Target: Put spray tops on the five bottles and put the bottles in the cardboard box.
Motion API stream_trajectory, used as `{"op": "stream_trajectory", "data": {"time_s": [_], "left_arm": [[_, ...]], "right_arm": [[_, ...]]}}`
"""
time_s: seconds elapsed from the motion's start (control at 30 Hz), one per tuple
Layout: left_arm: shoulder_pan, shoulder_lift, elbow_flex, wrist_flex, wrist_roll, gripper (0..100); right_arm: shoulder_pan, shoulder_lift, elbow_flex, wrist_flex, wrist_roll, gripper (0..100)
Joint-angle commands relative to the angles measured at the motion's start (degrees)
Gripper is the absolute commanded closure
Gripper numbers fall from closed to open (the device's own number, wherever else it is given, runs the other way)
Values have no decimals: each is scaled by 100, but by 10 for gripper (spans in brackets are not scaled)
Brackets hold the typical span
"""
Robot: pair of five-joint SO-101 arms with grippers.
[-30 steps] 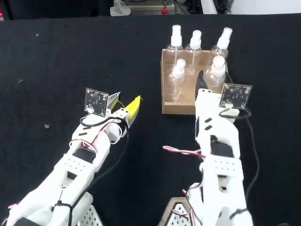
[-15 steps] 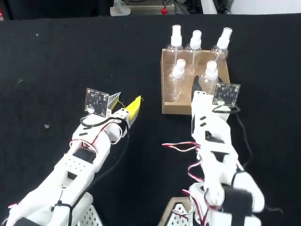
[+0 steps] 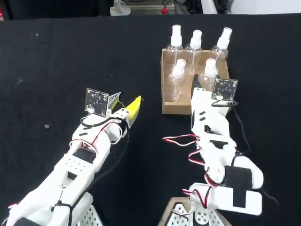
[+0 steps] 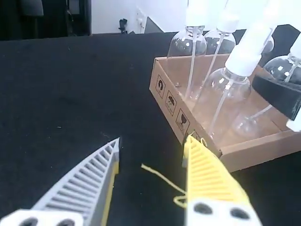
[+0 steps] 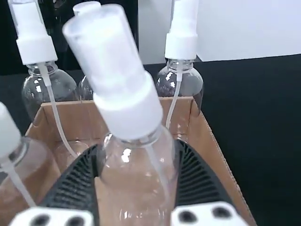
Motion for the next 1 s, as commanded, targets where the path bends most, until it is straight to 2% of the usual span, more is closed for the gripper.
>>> {"op": "stream_trajectory", "data": {"time_s": [0.0,0.27,0.53,0.97], "left_arm": [[13,9,-347,-149,-62,787],[13,9,-338,-149,-62,787],[13,9,-338,-149,-62,787],[4,9,-347,-149,-62,787]], "right_arm": [[62,-57,-163,-149,44,980],[53,-13,-136,-149,44,977],[18,-13,-171,167,44,831],[-88,-57,-136,193,35,842]]}}
